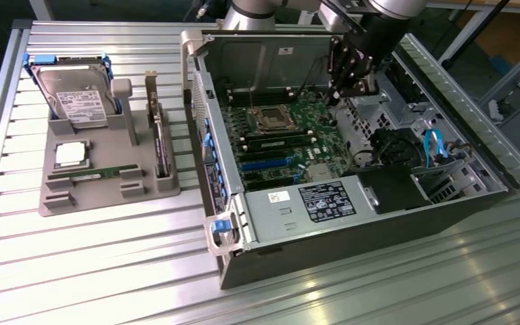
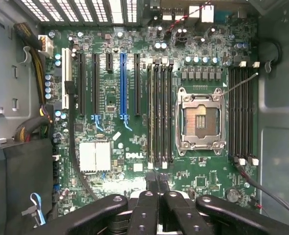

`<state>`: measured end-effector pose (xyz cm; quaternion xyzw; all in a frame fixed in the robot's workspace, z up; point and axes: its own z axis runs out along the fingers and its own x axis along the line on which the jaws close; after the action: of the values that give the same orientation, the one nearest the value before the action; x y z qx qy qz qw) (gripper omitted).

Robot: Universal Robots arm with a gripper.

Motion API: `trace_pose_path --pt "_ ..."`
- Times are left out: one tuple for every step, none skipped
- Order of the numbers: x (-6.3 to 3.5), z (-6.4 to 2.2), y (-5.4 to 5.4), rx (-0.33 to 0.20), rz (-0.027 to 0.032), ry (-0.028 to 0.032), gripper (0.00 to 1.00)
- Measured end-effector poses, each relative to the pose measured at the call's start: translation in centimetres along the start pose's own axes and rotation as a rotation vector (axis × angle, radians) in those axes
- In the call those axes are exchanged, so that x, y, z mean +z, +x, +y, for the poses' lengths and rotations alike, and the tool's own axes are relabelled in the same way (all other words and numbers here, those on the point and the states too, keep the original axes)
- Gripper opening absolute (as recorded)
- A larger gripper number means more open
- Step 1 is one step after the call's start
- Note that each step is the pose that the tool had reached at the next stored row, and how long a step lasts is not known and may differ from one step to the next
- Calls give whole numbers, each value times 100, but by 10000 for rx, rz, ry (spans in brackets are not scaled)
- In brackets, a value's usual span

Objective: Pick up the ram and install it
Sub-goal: 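Press down the ram until it locks into place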

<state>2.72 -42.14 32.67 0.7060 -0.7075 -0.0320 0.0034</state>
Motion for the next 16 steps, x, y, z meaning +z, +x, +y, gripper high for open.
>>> trace_pose_path --pt "25 -1 1 0 2 0 10" --pt "44 -2 2 0 2 0 10" --pt "70 -4 3 0 2 0 10" --pt "89 -5 4 0 1 0 10" --pt "115 -6 5 0 1 0 10" --pt "132 -7 5 0 1 0 10" --pt "165 -8 7 0 2 0 10" --pt "189 -10 8 0 2 -1 10" --pt "207 -10 9 1 1 -1 10" --pt "225 -11 9 0 2 -1 10" --pt "247 -12 10 0 2 -1 10" --pt "282 -14 11 0 1 0 10" --pt "303 -14 12 0 1 0 10" --pt "325 -15 13 0 0 0 10" --pt "346 -16 14 0 1 0 10" --pt "364 -17 15 1 2 -1 10"
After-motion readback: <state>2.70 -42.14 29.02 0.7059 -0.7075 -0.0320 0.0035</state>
